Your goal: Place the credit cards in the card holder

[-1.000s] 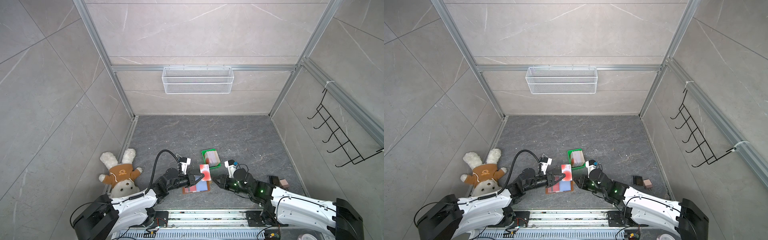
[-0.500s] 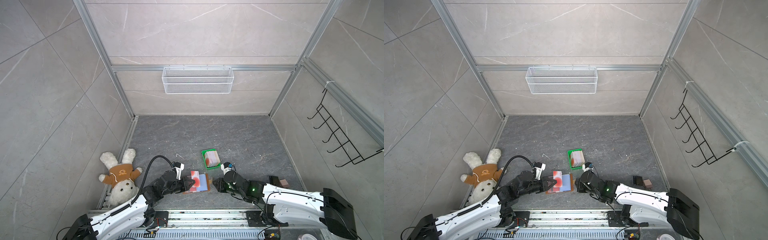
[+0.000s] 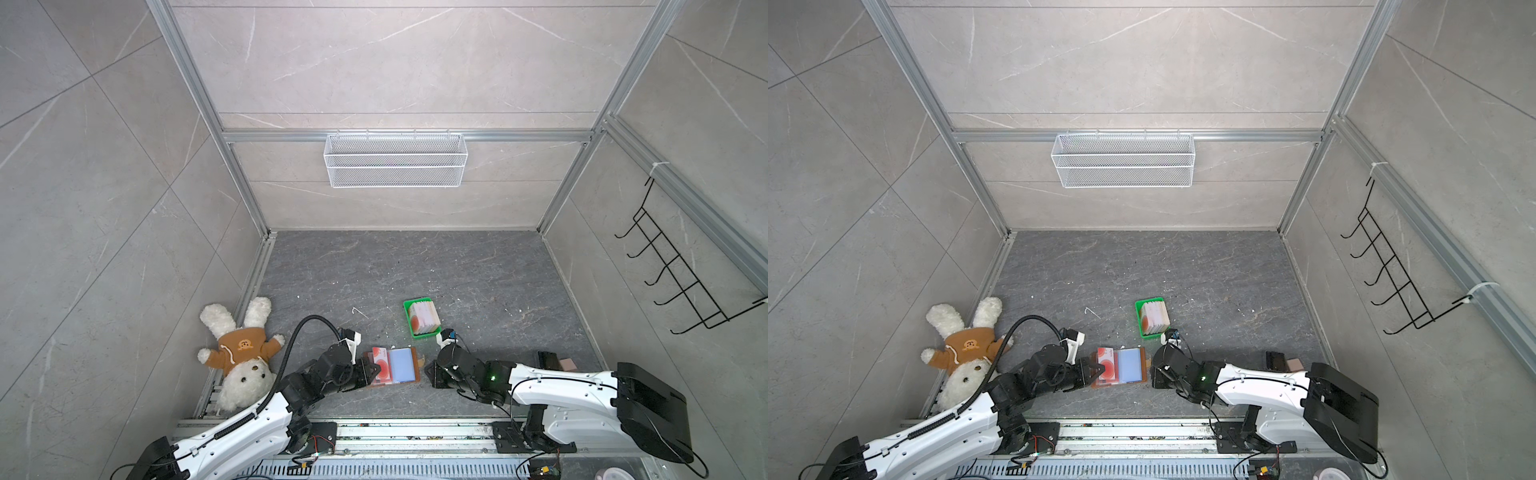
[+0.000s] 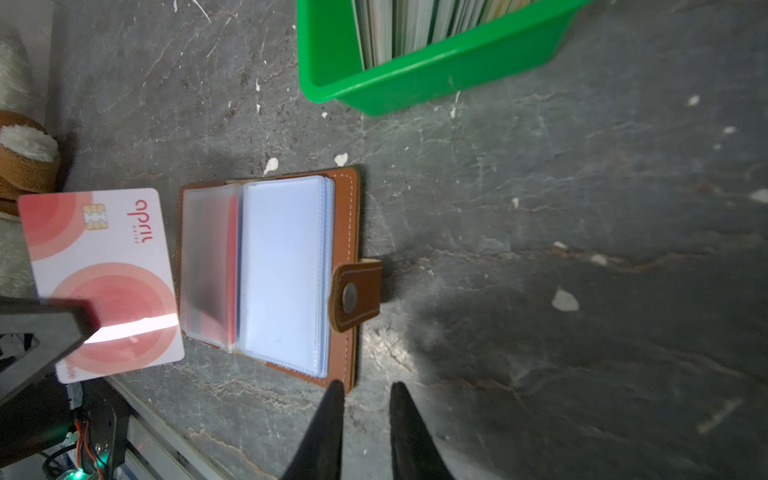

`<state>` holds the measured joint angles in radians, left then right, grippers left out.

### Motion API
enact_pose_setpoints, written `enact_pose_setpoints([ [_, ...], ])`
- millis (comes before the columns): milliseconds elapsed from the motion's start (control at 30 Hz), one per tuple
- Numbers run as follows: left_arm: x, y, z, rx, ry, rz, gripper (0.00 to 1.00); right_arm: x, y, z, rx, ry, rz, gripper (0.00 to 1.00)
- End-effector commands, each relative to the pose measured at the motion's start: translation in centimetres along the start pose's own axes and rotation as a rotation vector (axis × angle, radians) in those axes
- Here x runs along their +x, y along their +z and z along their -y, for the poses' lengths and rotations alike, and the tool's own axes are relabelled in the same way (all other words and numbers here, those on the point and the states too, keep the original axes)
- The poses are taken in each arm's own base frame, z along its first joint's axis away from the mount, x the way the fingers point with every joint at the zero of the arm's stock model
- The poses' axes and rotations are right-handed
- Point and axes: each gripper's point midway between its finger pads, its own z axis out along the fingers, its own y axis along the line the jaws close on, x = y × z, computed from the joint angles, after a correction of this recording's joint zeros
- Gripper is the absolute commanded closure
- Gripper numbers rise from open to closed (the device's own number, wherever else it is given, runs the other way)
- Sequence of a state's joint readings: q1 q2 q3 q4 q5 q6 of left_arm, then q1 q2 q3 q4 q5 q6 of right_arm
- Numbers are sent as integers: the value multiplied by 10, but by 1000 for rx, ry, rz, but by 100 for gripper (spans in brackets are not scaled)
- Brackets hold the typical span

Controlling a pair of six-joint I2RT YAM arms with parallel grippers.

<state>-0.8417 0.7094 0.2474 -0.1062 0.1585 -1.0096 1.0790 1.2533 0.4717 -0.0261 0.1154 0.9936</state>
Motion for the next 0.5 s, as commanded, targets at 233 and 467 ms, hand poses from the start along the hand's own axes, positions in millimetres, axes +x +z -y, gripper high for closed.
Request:
enact_pose_setpoints([
  [233,-10,2,-7,17,-46,-4,100,-1,12,-12,-34,18,2,77],
  [467,-14,8,-6,32,-44,-10,100,3,18,-10,-22,24,-15,78],
])
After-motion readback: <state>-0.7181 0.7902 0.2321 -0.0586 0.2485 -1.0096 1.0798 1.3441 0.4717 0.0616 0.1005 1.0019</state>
